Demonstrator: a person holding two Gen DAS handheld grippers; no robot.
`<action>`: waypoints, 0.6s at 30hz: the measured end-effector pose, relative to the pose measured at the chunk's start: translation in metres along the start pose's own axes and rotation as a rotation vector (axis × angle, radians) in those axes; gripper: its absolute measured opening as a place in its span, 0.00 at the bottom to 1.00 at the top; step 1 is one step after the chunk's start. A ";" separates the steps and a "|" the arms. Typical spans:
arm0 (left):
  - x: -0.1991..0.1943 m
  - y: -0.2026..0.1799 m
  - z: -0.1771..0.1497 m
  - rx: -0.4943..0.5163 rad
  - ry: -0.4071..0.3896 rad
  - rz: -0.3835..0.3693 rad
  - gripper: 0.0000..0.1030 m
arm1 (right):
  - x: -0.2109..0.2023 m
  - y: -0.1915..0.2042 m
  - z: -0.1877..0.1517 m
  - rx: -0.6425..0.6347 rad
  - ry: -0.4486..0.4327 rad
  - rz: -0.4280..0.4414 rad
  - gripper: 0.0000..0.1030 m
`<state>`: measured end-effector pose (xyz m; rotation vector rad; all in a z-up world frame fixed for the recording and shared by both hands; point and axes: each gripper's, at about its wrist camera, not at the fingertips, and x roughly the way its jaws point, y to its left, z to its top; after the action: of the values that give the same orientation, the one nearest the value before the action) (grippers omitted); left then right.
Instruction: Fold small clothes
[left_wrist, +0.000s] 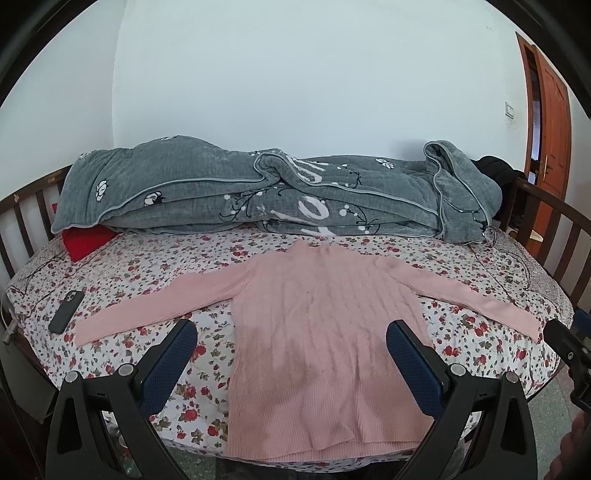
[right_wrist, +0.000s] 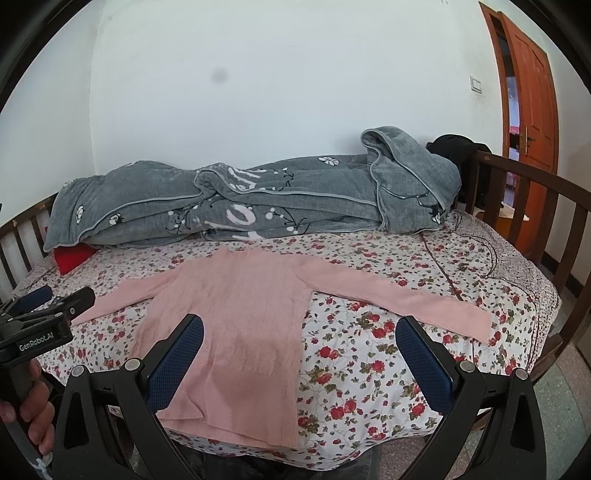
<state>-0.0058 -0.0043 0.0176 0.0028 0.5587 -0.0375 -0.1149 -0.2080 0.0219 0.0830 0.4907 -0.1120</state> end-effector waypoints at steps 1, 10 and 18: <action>0.000 0.000 -0.002 0.000 -0.002 0.000 1.00 | 0.000 0.000 0.000 -0.001 -0.003 0.002 0.99; 0.025 0.010 -0.008 -0.001 0.004 0.003 1.00 | 0.016 0.005 -0.003 -0.033 0.015 -0.005 0.99; 0.082 0.044 -0.027 -0.057 0.081 0.010 1.00 | 0.051 0.011 -0.009 -0.010 0.012 0.033 0.99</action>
<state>0.0512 0.0372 -0.0489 -0.0483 0.6409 -0.0121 -0.0730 -0.2011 -0.0094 0.0817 0.5019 -0.0769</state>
